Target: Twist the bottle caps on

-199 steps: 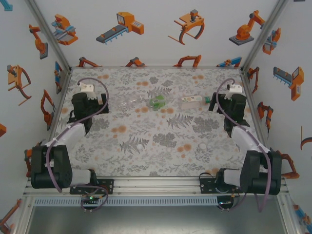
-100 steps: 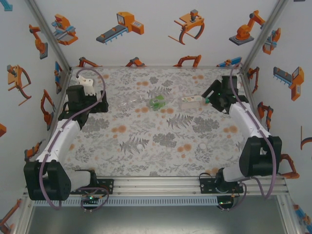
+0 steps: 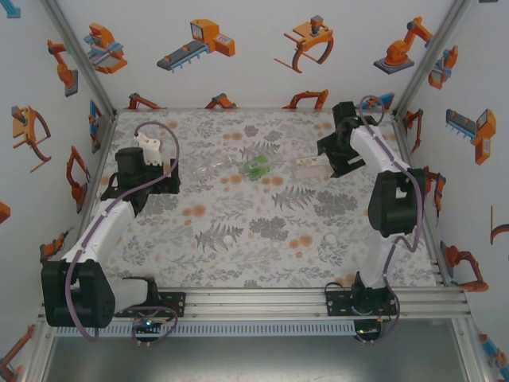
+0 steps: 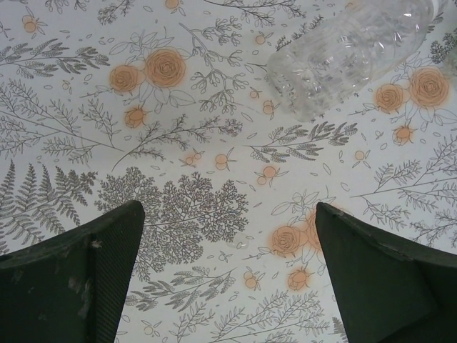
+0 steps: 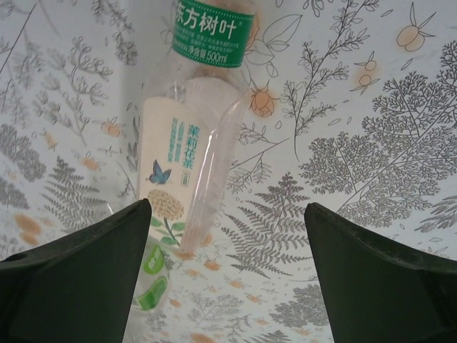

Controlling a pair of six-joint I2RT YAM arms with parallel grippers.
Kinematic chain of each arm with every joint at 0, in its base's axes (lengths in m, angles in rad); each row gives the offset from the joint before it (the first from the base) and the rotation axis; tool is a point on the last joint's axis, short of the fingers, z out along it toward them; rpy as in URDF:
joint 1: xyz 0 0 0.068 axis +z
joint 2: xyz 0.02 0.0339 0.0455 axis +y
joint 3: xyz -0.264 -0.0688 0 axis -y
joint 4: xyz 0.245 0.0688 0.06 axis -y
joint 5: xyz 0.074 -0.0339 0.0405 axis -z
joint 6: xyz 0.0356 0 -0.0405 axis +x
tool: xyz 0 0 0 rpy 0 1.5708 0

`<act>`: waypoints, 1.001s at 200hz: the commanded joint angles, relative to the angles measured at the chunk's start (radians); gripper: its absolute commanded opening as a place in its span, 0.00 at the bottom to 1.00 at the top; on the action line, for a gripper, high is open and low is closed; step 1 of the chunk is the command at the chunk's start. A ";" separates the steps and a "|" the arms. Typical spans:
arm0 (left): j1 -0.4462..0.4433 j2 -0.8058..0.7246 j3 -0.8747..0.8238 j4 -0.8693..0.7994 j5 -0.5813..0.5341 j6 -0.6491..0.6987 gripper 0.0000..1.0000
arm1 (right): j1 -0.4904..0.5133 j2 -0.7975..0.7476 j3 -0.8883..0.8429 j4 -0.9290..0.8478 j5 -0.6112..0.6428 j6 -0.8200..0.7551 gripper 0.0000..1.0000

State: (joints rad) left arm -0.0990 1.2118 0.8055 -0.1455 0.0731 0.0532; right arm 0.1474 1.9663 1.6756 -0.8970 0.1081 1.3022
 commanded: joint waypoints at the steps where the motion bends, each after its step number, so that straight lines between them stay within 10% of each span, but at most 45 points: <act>1: -0.009 0.000 0.024 0.024 0.024 0.019 0.97 | 0.004 0.058 0.083 -0.070 0.031 0.079 0.81; 200: -0.011 0.003 0.040 0.019 0.049 0.007 0.97 | 0.003 0.241 0.094 -0.029 0.083 0.170 0.60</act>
State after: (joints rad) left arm -0.1047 1.2118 0.8062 -0.1421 0.0975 0.0639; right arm 0.1474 2.2505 1.8183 -0.9150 0.1432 1.4628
